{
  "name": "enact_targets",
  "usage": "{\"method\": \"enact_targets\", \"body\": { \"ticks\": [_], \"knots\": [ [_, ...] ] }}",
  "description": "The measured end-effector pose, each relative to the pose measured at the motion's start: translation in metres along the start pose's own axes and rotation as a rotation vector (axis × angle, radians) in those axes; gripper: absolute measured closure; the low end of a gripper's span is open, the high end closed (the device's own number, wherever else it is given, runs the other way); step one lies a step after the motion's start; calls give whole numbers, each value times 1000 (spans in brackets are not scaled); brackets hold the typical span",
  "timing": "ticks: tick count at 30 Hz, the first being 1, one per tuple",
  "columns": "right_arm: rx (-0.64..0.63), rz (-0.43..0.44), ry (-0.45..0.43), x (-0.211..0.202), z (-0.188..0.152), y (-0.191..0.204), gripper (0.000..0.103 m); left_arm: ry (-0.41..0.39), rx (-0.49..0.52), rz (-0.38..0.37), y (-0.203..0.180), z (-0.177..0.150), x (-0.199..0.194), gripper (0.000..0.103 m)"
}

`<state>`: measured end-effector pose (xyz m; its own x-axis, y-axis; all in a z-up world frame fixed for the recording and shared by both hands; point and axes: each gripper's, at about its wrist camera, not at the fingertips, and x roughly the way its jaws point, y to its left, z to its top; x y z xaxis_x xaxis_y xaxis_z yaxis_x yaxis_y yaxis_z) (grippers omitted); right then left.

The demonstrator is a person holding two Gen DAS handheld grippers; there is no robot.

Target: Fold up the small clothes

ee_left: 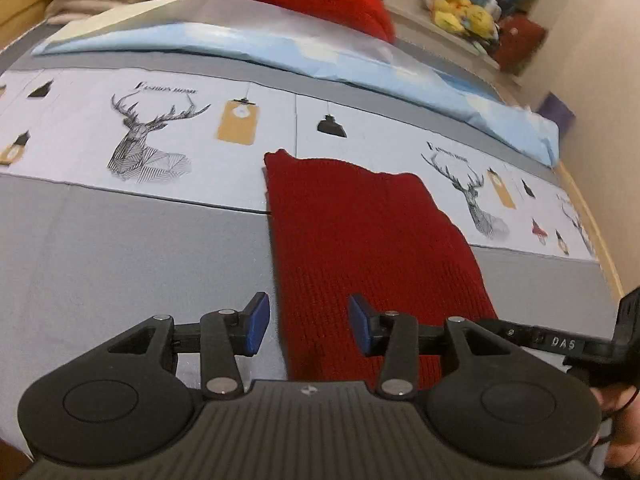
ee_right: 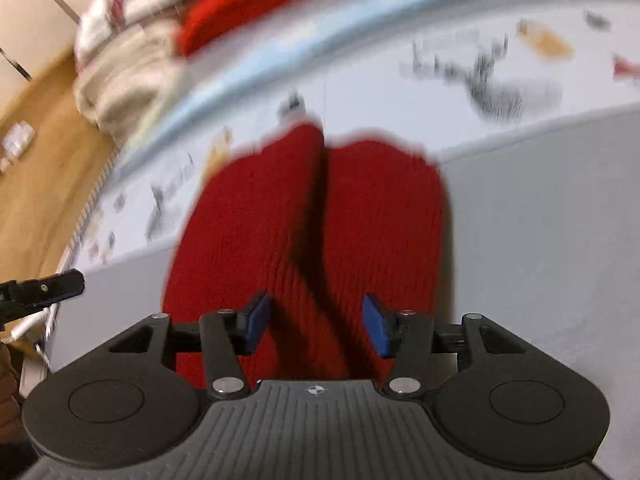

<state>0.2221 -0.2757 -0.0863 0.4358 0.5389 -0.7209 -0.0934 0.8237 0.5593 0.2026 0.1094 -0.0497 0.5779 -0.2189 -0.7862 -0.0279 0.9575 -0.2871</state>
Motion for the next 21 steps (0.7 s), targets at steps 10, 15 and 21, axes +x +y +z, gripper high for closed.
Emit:
{"method": "enact_targets", "body": {
  "ticks": [10, 15, 21],
  "knots": [
    [-135, 79, -69, -17, -3, 11, 86, -9, 32, 20, -6, 4, 10, 54],
    [-98, 72, -120, -58, -11, -11, 86, -17, 111, -55, -35, 4, 18, 54],
    [-137, -127, 143, -22, -29, -34, 86, 58, 250, -88, -79, -9, 46, 54]
  ]
}}
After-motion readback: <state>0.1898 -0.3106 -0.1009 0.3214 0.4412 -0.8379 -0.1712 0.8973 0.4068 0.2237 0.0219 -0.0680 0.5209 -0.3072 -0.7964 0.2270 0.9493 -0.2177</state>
